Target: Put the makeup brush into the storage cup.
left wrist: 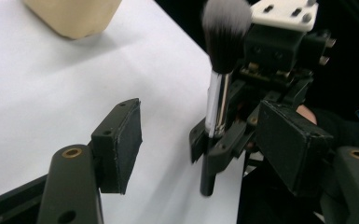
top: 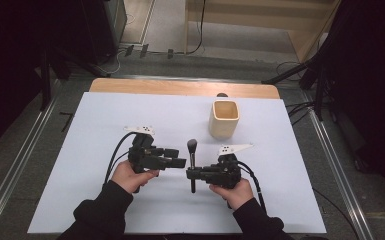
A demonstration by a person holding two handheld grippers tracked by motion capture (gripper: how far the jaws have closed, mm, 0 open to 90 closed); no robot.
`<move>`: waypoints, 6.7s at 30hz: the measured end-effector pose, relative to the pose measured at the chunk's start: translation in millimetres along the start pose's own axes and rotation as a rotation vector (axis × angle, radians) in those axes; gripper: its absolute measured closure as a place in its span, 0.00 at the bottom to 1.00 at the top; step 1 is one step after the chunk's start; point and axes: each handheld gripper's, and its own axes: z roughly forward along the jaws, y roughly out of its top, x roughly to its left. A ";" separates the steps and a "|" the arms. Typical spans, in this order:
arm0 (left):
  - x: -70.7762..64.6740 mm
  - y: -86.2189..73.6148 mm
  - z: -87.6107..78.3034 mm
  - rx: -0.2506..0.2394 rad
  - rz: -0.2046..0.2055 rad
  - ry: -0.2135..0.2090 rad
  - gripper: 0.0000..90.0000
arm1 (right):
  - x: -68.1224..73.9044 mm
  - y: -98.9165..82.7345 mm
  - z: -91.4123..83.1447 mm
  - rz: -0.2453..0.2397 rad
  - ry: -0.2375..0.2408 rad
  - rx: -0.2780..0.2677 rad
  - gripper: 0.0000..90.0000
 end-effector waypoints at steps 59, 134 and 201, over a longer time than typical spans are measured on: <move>0.7 -36.4 -40.3 0.158 0.274 0.383 0.29 | -9.8 10.0 -21.0 -0.091 -0.276 0.042 0.88; 11.3 -53.0 -69.1 0.229 0.251 0.444 0.30 | -29.9 117.0 -85.9 -0.102 -0.477 -0.146 0.89; 15.1 -56.5 -76.7 0.220 0.230 0.440 0.31 | -95.0 115.8 -52.8 -0.059 -0.669 -0.221 0.88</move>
